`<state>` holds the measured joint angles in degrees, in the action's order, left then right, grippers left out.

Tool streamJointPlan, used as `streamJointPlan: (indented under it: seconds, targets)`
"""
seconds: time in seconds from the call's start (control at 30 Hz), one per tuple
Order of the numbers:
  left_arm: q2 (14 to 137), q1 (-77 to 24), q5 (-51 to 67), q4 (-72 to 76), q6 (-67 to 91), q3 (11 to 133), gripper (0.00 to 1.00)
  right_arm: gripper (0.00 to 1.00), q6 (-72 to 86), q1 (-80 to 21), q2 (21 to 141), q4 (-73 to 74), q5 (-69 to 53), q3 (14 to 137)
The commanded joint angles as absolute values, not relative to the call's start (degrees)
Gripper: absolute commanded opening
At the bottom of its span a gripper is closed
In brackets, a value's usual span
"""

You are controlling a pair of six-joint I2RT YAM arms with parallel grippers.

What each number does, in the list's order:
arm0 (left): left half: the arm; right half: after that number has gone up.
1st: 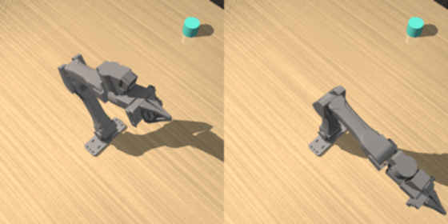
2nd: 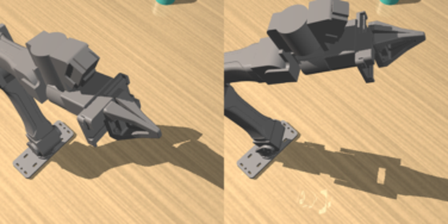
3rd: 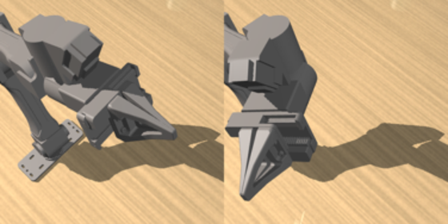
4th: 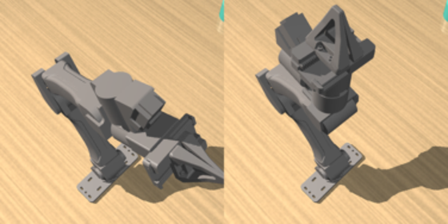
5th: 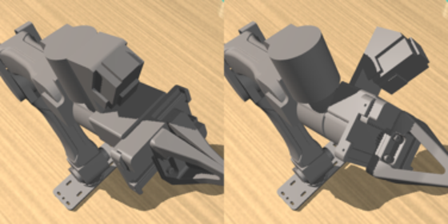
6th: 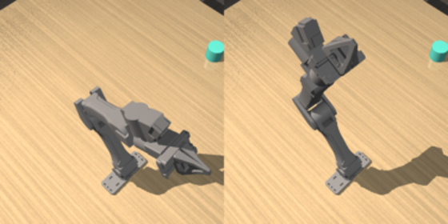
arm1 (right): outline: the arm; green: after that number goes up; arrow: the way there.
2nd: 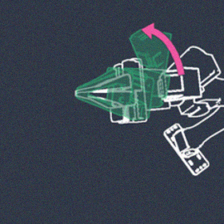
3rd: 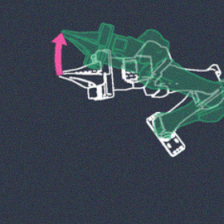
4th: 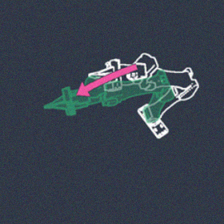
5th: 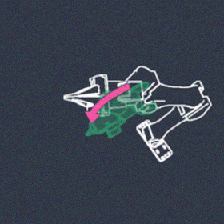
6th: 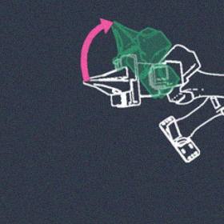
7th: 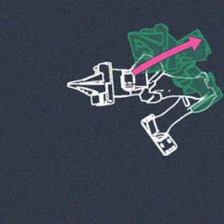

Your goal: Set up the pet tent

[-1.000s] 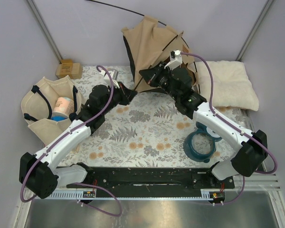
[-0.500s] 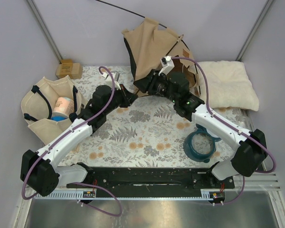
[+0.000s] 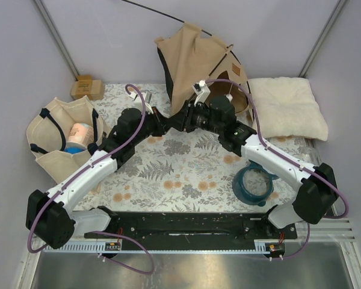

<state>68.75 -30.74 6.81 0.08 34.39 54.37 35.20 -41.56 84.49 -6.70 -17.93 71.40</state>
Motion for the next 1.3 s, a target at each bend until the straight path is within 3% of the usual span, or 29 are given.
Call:
streamJointPlan:
  seconds: [0.0,0.03,0.07,0.53,1.27]
  targets:
    - [69.1,-31.0,5.3,1.9,34.6,54.6,0.00,0.20,34.6,-42.5,83.7,-7.1,-22.0,71.2]
    - [69.0,-31.0,5.2,1.8,34.5,54.6,0.00,0.04,34.7,-42.7,83.8,-6.8,-21.6,71.4]
    - [68.9,-31.0,5.3,1.7,34.1,54.5,0.00,0.00,35.0,-42.7,83.8,-6.1,-20.2,71.5]
    - [60.8,-30.9,10.3,4.2,16.7,43.6,0.00,0.00,32.8,-41.0,77.9,-9.8,7.0,71.8]
    - [61.7,-30.9,13.0,6.2,10.5,39.0,0.00,0.00,30.5,-39.3,76.7,-17.9,15.5,76.5]
